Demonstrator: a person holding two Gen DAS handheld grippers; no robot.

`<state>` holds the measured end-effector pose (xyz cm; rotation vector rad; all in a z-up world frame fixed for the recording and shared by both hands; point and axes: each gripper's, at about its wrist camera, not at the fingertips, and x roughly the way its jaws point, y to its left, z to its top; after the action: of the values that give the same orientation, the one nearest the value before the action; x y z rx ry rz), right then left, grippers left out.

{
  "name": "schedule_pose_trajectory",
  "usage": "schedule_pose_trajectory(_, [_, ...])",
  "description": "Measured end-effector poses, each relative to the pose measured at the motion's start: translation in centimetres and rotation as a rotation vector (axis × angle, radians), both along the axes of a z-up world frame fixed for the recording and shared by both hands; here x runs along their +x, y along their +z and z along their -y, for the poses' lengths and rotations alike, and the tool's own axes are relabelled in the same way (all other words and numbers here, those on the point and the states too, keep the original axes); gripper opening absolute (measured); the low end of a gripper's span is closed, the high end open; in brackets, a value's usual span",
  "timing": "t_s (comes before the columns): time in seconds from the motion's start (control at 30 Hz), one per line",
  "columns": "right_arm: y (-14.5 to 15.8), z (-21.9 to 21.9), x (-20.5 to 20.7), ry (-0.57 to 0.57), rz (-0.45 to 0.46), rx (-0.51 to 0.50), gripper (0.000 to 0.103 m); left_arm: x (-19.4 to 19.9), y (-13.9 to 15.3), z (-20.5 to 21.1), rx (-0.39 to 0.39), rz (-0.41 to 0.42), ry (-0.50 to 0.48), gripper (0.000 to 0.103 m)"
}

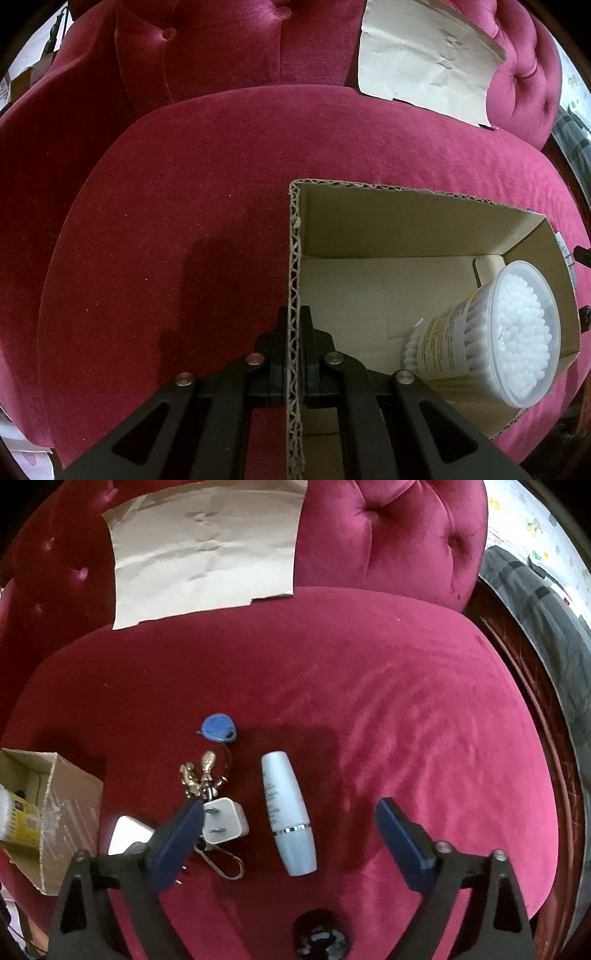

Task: Organize rigid objects
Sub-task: 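Grasp the white lotion bottle with the right gripper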

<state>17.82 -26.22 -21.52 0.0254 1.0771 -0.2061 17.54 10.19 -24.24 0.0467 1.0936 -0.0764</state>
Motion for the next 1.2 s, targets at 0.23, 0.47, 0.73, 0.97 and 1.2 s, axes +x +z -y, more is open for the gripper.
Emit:
schedule_pose_trajectory(0.23, [-0.1,0.7,0.0,0.0,0.019,0.021,0.071,0.0,0.0,0.0,0.001,0.0,-0.001,0.004])
schedule_pose_trajectory(0.47, [-1.0,0.6,0.2,0.004,-0.017,0.012,0.058,0.1,0.0,-0.1,0.002,0.0,-0.001,0.004])
schedule_pose_trajectory(0.73, [-2.8,0.6,0.8,0.012,-0.063,0.024,0.029,0.1,0.0,-0.1,0.003,0.0,-0.001,0.004])
schedule_pose_trajectory(0.97, [-2.9,0.9,0.9,0.008,-0.061,0.037,0.028,0.2,0.0,-0.2,0.005,0.0,0.001,0.004])
schedule_pose_trajectory(1.2, [-2.7,0.4,1.1,0.004,-0.06,0.024,0.027,0.2,0.0,-0.2,0.004,-0.001,0.001,0.004])
